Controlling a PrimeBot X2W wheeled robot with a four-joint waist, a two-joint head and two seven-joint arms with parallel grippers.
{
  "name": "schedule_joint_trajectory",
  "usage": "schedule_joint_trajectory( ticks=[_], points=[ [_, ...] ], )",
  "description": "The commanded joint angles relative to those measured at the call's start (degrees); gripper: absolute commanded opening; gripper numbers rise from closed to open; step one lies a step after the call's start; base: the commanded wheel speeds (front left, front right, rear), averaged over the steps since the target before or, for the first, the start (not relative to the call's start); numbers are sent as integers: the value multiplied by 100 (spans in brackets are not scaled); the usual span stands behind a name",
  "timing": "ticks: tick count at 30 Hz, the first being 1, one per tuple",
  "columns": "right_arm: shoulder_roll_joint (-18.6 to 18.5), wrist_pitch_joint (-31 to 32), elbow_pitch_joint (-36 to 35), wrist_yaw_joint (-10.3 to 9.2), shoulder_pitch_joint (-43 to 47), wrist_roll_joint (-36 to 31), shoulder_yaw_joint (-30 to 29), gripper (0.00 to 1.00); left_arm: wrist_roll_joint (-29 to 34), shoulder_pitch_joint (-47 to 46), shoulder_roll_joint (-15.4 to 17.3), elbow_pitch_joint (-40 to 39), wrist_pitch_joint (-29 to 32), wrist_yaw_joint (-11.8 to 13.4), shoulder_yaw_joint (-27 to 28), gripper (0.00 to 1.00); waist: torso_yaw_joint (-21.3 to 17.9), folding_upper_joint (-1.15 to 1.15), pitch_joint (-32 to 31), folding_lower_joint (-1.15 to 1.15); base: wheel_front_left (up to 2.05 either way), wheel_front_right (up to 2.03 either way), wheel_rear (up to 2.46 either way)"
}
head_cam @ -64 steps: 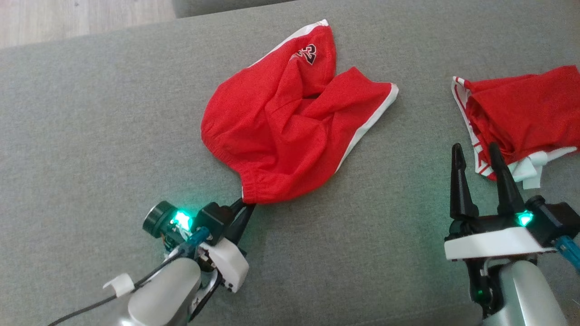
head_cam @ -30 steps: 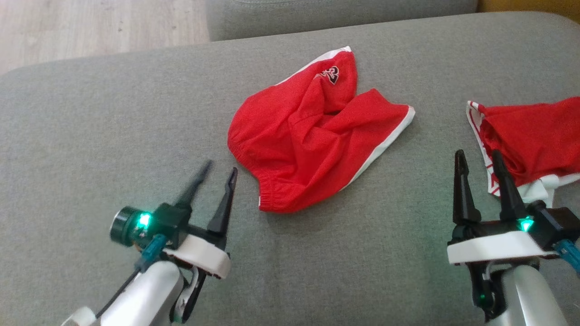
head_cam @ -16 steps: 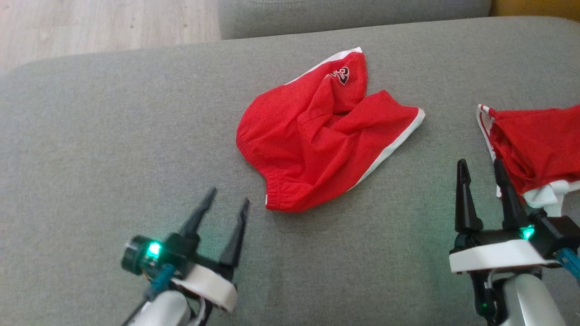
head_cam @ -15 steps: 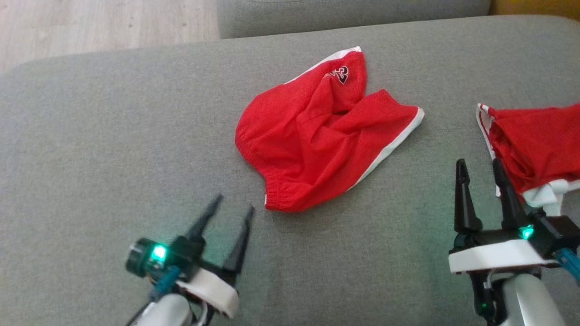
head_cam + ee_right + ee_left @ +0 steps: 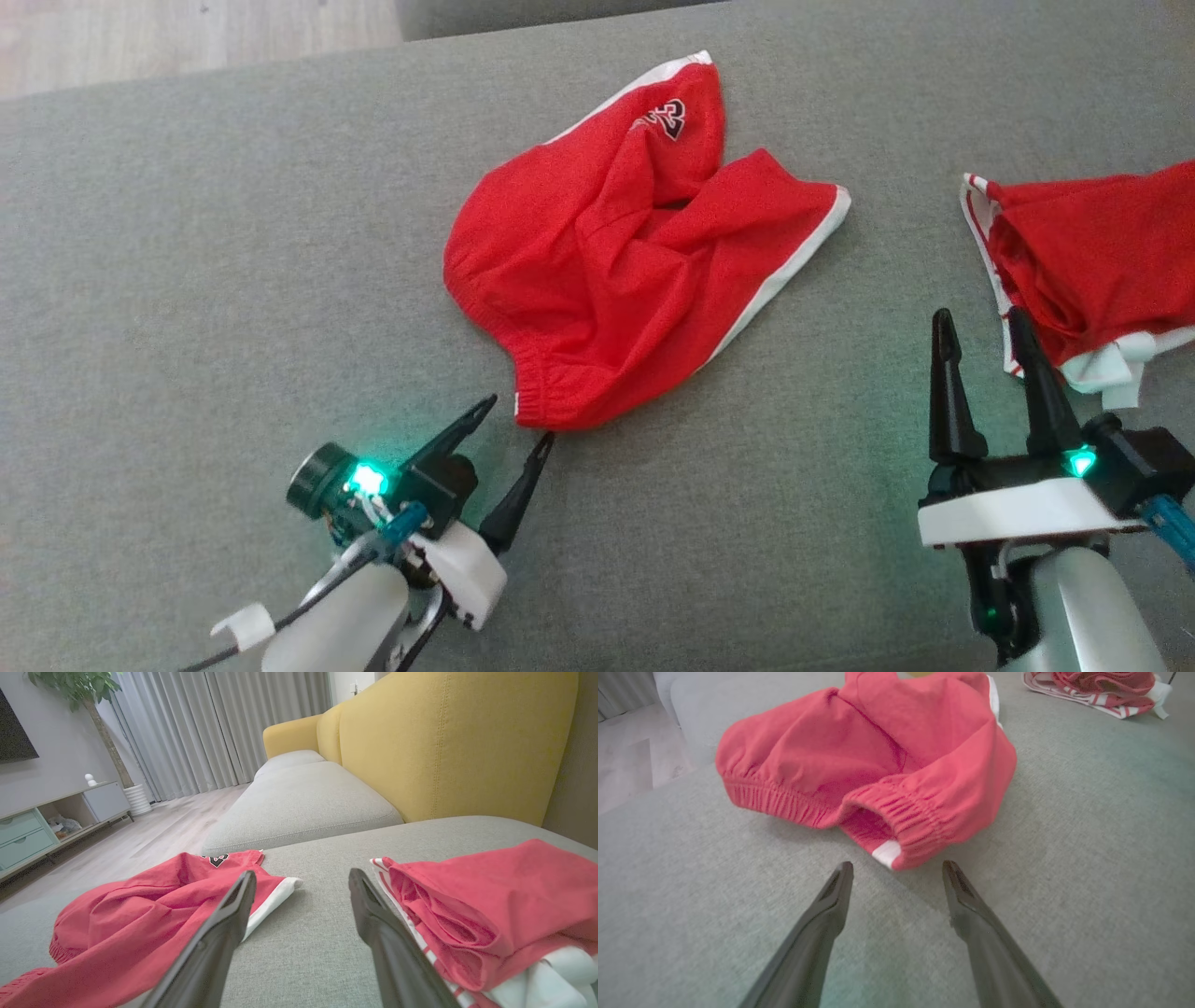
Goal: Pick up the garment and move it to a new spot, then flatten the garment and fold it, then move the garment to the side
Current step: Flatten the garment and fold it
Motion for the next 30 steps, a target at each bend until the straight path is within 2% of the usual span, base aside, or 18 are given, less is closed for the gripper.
schedule_joint_trajectory(
  ticks=[1, 15, 16, 17, 18, 30],
  points=[
    [-29, -37, -189, -5, -163, 20, 140, 100, 41, -255, 57, -94, -95, -2, 152, 100, -36, 0, 34, -1, 0, 0, 0],
    [-29, -37, -183, -5, -209, 57, 145, 100, 197, -613, -25, 67, -412, -242, -78, 100, -188, 0, 112, -1, 0, 0, 0],
    [-29, -37, -184, -5, -210, 57, 140, 100, 205, -625, -27, 70, -421, -267, -103, 82, -191, 0, 115, -1, 0, 0, 0],
    [-29, -37, -182, -5, -210, 56, 137, 100, 214, -636, -28, 73, -428, -283, -126, 17, -192, 0, 114, -1, 0, 0, 0],
    [-29, -37, -179, -5, -209, 56, 135, 100, 214, -641, -31, 78, -435, -288, -136, 0, -192, 0, 109, -1, 0, 0, 0],
    [-29, -37, -84, -5, -153, -16, 129, 100, -72, -578, 69, 22, -443, -295, 11, 0, -20, 0, -180, -1, 0, 0, 0]
  ],
)
